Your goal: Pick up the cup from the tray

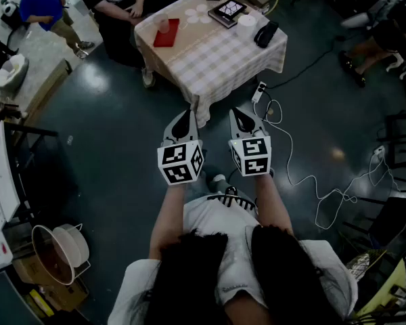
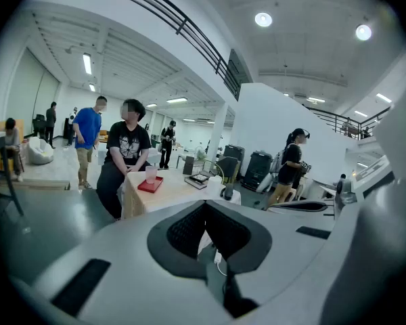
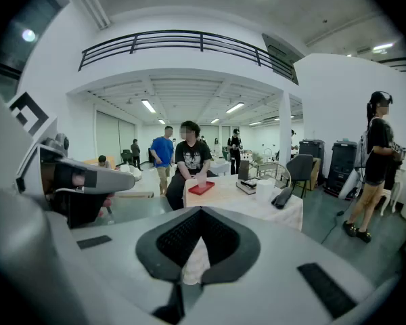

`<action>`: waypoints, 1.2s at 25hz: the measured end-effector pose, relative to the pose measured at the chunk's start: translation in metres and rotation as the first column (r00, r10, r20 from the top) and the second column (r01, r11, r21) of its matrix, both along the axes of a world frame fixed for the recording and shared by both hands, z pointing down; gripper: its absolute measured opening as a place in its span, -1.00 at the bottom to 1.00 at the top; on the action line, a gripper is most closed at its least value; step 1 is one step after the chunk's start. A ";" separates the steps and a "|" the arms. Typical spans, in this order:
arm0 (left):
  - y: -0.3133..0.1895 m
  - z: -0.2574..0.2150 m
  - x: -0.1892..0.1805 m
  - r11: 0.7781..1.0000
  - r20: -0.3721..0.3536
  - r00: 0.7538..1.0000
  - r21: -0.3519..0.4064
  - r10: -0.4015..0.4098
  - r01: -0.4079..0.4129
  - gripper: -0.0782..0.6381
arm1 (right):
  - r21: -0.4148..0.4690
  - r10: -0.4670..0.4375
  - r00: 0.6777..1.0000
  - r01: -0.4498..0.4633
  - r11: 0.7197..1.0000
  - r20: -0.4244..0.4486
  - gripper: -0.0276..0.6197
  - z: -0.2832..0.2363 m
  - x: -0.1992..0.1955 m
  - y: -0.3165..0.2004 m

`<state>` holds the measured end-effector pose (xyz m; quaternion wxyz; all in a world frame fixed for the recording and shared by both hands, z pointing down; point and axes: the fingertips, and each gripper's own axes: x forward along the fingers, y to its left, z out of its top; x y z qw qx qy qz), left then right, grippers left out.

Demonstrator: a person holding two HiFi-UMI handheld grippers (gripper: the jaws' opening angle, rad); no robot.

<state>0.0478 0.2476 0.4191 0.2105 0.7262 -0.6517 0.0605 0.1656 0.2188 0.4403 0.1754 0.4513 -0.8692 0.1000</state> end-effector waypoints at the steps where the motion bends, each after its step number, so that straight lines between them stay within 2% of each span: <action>1: 0.000 0.000 -0.001 1.000 0.002 1.000 0.000 0.000 0.000 -0.76 | 0.001 -0.001 1.000 0.001 1.000 -0.002 -0.90 0.001 -0.001 0.000; 11: -0.017 0.005 -0.010 1.000 -0.001 1.000 0.000 0.006 -0.006 -0.76 | -0.007 0.010 1.000 -0.010 1.000 0.010 -0.90 0.005 -0.011 -0.017; 17: -0.051 0.021 -0.019 1.000 -0.038 0.999 -0.015 0.011 -0.012 -0.76 | -0.062 0.022 0.997 -0.018 0.998 0.069 -0.88 0.017 -0.018 -0.045; 22: -0.099 0.025 -0.043 0.999 -0.048 0.999 -0.019 0.025 -0.026 -0.76 | -0.055 -0.017 0.997 0.021 0.998 0.072 -0.87 0.012 -0.044 -0.090; 23: -0.108 0.026 -0.049 0.999 -0.055 0.998 -0.025 0.023 -0.025 -0.76 | -0.059 -0.030 0.996 0.035 0.998 0.080 -0.83 0.011 -0.050 -0.098; 25: -0.127 0.027 -0.062 0.999 -0.067 0.998 -0.034 0.016 -0.018 -0.76 | -0.065 -0.055 0.994 0.062 0.996 0.097 -0.52 0.008 -0.066 -0.114; 26: -0.137 0.027 -0.069 0.999 -0.070 0.997 -0.035 0.013 -0.016 -0.76 | -0.063 -0.062 0.993 0.069 0.996 0.103 -0.44 0.006 -0.074 -0.123; 30: -0.181 0.015 -0.099 1.000 -0.071 0.997 -0.019 0.017 -0.019 -0.76 | -0.042 -0.057 0.992 0.062 0.997 0.111 -0.36 -0.009 -0.104 -0.167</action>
